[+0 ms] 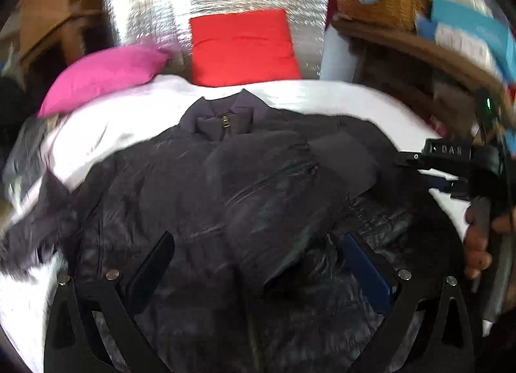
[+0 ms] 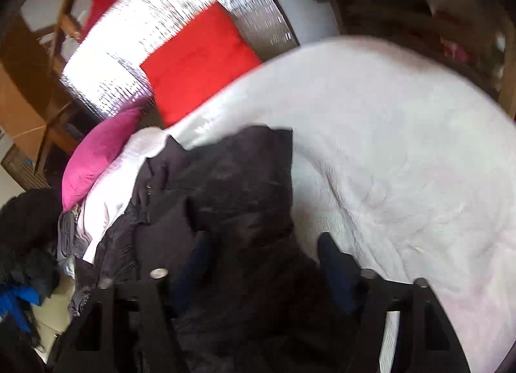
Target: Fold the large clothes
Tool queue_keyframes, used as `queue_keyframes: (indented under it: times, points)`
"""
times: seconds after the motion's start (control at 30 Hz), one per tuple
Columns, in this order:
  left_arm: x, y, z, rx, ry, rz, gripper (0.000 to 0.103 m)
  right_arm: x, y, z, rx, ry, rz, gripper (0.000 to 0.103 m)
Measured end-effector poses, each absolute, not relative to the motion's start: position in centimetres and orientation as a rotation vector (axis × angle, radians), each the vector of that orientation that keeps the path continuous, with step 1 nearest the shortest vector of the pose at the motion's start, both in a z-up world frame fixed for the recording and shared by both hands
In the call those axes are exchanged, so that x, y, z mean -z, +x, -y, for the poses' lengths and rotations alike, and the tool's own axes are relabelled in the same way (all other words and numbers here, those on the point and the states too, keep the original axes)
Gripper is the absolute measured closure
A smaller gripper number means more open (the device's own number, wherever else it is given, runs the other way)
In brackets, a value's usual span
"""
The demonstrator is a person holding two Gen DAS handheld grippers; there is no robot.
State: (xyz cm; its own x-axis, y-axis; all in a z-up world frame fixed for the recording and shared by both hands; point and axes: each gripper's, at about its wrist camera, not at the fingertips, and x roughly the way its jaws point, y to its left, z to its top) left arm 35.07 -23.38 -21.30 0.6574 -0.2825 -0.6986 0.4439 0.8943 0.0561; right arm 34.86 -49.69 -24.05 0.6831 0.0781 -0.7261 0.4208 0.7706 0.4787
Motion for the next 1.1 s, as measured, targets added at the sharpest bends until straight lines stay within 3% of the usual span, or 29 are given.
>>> queue_keyframes:
  times: [0.13,0.27,0.33,0.73,0.83,1.0,1.1]
  points:
    - [23.0,37.3,24.4,0.324,0.281,-0.785,0.003,25.8,35.6,50.3,0.210,0.714,-0.860,0.062]
    - [23.5,38.9,22.6,0.364,0.165,-0.862,0.045,26.2,35.9,50.5,0.220,0.709,-0.877,0.064]
    - [23.3,38.8,21.3,0.347,0.137,-0.873,0.049,26.5,36.1,50.2,0.221,0.706,-0.880,0.064]
    - [20.8,37.7,7.4,0.159,-0.040,-0.905,0.042,26.2,34.8,50.0,0.264,0.683,-0.881,0.064]
    - [20.2,37.8,4.4,0.112,-0.095,-0.879,0.034,25.3,34.4,49.5,0.303,0.629,-0.886,0.052]
    - [20.0,38.3,3.7,0.082,-0.163,-0.883,0.023,19.8,32.6,46.1,0.331,0.468,-0.680,0.047]
    - [20.0,38.3,3.7,0.074,-0.151,-0.888,0.022,18.1,32.7,43.6,0.078,0.559,-0.604,0.027]
